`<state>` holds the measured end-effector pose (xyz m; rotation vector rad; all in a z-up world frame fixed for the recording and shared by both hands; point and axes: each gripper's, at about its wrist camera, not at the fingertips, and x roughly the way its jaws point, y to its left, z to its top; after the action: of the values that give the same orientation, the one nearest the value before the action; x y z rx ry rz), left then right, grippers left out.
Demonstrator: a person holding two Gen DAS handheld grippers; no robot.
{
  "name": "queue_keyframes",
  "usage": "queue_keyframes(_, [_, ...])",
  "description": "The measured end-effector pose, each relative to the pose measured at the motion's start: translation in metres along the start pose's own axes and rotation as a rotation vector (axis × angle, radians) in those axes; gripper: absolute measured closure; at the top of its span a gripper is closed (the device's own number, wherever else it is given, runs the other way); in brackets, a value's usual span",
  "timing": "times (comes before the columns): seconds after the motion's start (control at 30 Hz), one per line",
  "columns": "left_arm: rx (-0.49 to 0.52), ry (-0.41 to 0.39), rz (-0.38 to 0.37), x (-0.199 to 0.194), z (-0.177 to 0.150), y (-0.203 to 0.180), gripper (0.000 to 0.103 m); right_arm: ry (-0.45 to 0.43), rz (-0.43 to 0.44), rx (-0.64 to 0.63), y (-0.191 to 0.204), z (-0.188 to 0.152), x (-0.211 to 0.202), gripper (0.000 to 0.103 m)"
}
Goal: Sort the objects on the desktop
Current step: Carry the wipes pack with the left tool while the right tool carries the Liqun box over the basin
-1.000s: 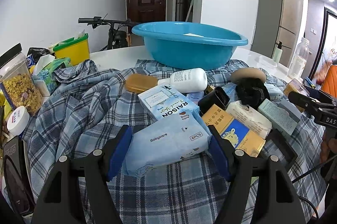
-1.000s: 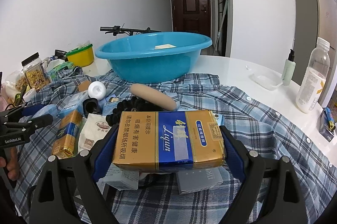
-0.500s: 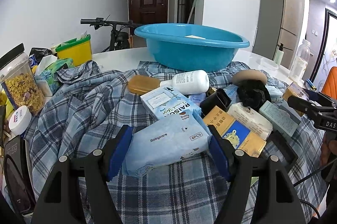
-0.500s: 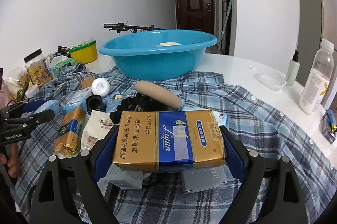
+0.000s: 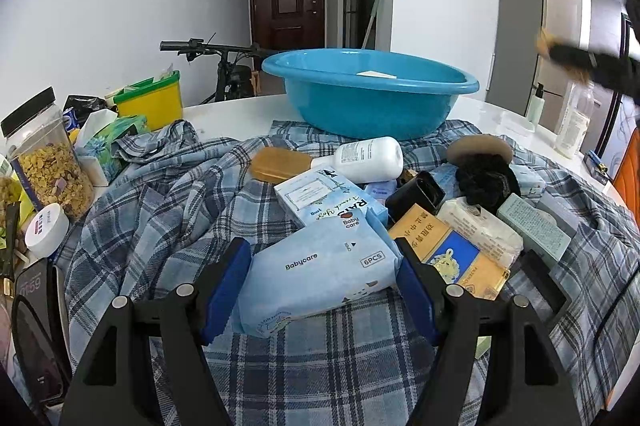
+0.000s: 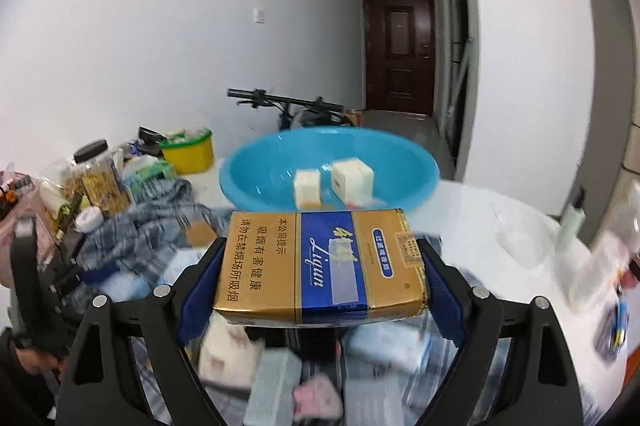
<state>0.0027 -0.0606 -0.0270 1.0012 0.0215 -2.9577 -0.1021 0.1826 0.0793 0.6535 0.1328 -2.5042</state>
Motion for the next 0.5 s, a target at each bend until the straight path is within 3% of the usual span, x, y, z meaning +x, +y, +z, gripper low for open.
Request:
queue_keyframes(0.17, [-0.007,0.012,0.041,0.002,0.0,0.0,0.029,-0.044,0.036,-0.035,-0.008,0.056,0.005,0.015])
queue_keyframes(0.3, [-0.004,0.027,0.082,0.005,0.0,0.0,0.029,0.013,0.066,-0.109,-0.018,0.097,0.032,0.015])
queue_keyframes(0.5, [0.022,0.038,0.135,0.008,0.0,-0.004,0.029,-0.034,0.116,-0.056,-0.039,0.12,0.056,0.015])
